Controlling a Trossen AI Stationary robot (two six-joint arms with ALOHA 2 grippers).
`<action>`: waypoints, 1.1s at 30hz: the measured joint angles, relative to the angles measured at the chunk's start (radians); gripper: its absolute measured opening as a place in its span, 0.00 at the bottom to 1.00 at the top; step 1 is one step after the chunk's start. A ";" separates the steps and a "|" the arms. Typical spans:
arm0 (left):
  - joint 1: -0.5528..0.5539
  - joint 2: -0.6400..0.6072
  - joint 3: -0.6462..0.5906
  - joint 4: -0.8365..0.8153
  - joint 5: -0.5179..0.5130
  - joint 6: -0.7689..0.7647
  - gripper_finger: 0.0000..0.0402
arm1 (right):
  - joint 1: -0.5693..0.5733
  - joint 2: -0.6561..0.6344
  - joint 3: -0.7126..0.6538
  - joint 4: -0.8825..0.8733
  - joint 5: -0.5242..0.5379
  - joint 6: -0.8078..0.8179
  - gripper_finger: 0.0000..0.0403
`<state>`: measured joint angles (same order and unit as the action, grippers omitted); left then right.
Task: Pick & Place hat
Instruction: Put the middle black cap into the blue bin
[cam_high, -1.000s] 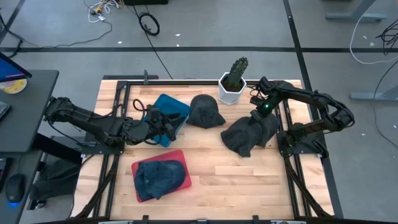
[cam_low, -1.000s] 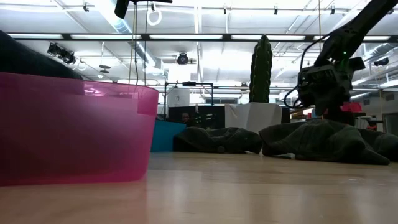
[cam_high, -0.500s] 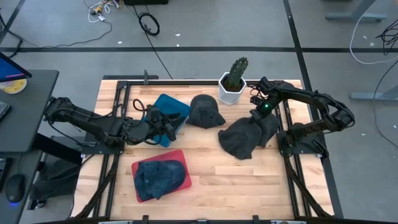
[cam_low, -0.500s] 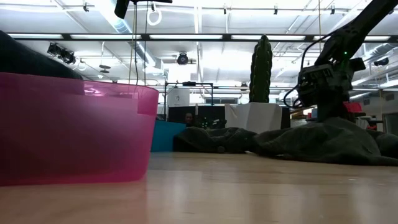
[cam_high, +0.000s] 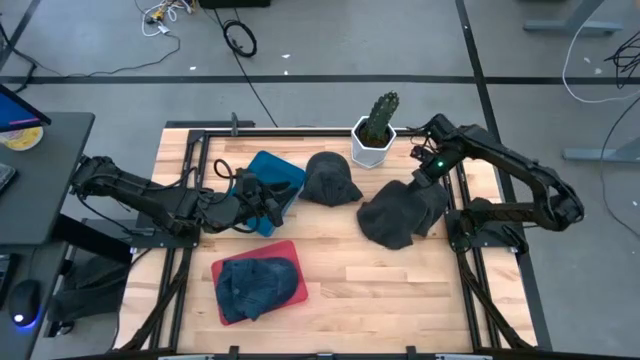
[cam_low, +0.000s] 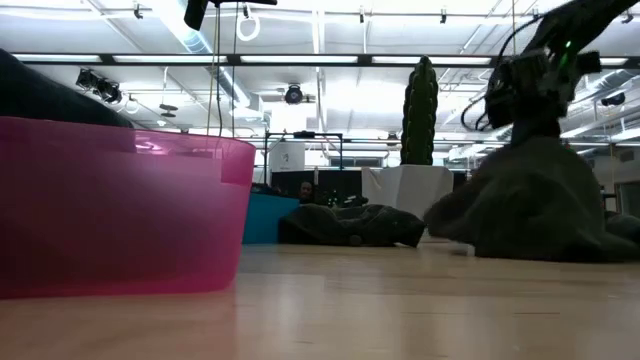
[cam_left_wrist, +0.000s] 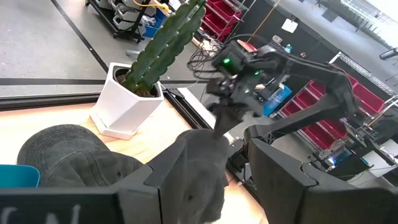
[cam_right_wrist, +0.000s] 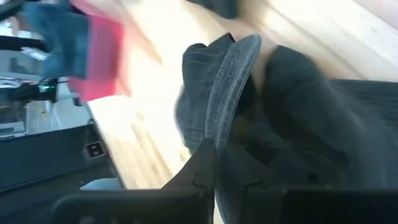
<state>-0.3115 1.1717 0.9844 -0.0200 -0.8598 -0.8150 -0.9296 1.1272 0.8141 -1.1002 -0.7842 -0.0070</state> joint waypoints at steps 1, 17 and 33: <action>0.000 0.000 0.000 0.000 0.000 0.000 0.44 | 0.003 -0.020 0.018 -0.022 -0.008 0.001 0.02; 0.004 0.000 0.000 0.000 0.000 -0.003 0.44 | 0.025 -0.285 0.237 0.217 -0.202 0.345 0.02; 0.088 0.000 0.000 0.299 0.118 0.042 0.44 | 0.114 -0.311 0.238 0.922 -0.126 0.784 0.02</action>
<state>-0.2234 1.1713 0.9840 0.2793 -0.7423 -0.7733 -0.8161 0.8166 1.0519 -0.1780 -0.9099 0.7770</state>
